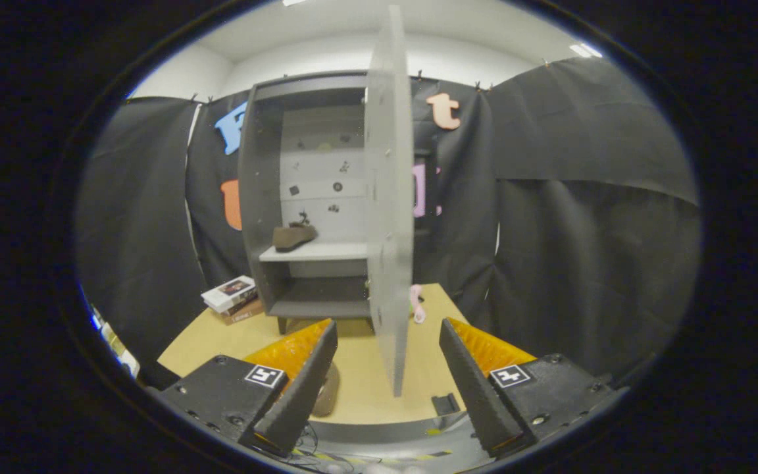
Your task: Open the shoe cabinet door, grab the shoes and put them into the shoe cabinet, then close the shoe cabinet door.
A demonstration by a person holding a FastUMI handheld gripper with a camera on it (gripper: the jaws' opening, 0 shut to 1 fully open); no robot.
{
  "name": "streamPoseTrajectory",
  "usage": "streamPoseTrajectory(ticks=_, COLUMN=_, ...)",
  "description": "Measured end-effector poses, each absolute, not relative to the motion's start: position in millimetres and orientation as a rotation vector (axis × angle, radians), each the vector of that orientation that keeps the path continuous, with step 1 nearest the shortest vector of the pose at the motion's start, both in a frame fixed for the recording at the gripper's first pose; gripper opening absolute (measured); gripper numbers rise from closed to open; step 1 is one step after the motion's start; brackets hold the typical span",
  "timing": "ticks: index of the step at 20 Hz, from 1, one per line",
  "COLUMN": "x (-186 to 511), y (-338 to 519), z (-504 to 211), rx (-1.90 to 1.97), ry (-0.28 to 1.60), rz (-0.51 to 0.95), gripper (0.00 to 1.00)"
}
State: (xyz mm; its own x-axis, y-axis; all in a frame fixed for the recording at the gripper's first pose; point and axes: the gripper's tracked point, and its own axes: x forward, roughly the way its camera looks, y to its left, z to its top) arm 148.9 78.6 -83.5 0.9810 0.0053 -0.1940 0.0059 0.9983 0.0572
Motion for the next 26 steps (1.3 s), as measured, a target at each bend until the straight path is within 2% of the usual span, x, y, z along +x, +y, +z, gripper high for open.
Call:
streamPoseTrajectory(ticks=2, x=145, y=104, z=-114, rx=0.051, ry=0.236, rz=0.021, gripper=0.99)
streamPoseTrajectory(ticks=8, x=193, y=196, z=-236, rx=0.03, ry=0.409, rz=0.143, gripper=0.99)
streamPoseTrajectory(ticks=12, x=226, y=232, z=-288, rx=-0.014, ry=0.489, rz=0.212, gripper=1.0)
streamPoseTrajectory(ticks=20, x=286, y=265, z=-367, rx=-0.033, ry=0.686, rz=0.244, gripper=1.0)
streamPoseTrajectory(ticks=26, x=326, y=269, z=-390, rx=-0.042, ry=0.744, rz=0.236, gripper=1.0)
